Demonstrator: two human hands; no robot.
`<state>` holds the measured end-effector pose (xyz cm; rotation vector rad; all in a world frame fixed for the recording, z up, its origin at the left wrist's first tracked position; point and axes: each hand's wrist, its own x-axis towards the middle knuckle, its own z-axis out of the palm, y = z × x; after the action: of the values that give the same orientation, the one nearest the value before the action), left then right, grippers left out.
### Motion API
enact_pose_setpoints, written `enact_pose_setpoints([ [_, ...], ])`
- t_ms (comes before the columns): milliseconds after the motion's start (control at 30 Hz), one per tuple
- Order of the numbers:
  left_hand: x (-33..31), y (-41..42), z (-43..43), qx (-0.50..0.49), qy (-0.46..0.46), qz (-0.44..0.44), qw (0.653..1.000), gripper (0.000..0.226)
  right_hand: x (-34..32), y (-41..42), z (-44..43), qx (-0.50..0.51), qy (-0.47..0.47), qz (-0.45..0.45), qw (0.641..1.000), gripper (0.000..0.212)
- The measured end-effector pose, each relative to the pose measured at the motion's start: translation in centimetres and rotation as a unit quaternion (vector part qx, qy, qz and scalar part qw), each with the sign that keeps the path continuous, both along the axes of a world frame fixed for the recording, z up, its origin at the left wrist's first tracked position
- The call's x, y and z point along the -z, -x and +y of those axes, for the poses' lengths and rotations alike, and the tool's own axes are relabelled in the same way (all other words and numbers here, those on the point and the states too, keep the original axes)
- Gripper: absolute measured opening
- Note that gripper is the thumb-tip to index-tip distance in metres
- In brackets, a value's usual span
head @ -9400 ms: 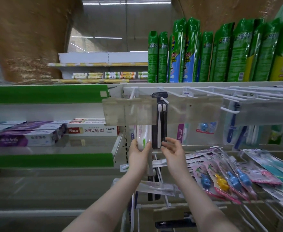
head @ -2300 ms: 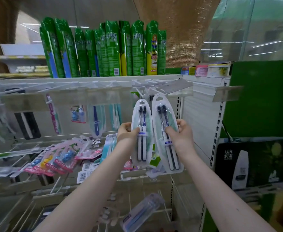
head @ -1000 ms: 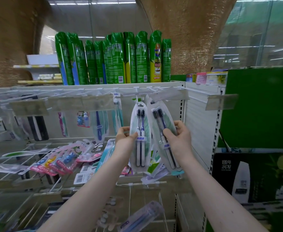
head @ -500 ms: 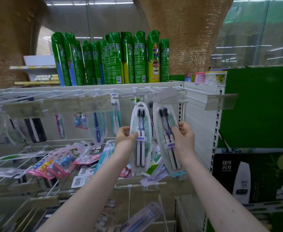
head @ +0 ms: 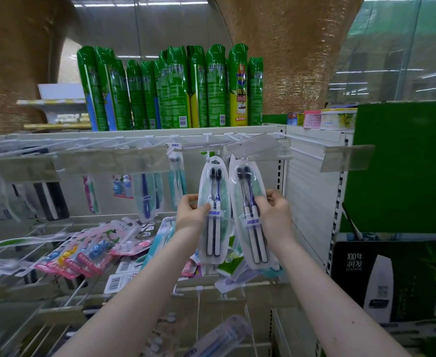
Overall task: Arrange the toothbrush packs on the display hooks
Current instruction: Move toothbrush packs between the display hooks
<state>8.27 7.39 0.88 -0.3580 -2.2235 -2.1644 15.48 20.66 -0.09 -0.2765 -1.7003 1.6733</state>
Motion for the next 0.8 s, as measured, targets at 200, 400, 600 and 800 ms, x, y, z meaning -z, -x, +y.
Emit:
enact_pose_setpoints([
  [200, 0.5, 0.6, 0.7, -0.024, -0.027, -0.011, 0.999, 0.016, 0.0, 2.4, 0.8, -0.007, 0.003, -0.009, 1.000, 0.006],
  [400, 1.2, 2.4, 1.1, -0.010, -0.044, 0.000, 0.999, 0.019, -0.6, 4.8, 1.7, -0.009, 0.000, -0.047, 0.999, 0.014],
  [600, 0.8, 5.6, 1.3, -0.012, -0.055, 0.000, 0.998, 0.020, -0.6, 7.9, 2.3, 0.000, -0.019, -0.029, 0.999, 0.023],
  [800, 0.9, 7.3, 1.6, -0.016, -0.062, 0.003, 0.998, 0.023, -0.2, 10.0, 3.0, 0.025, -0.039, -0.046, 0.998, 0.031],
])
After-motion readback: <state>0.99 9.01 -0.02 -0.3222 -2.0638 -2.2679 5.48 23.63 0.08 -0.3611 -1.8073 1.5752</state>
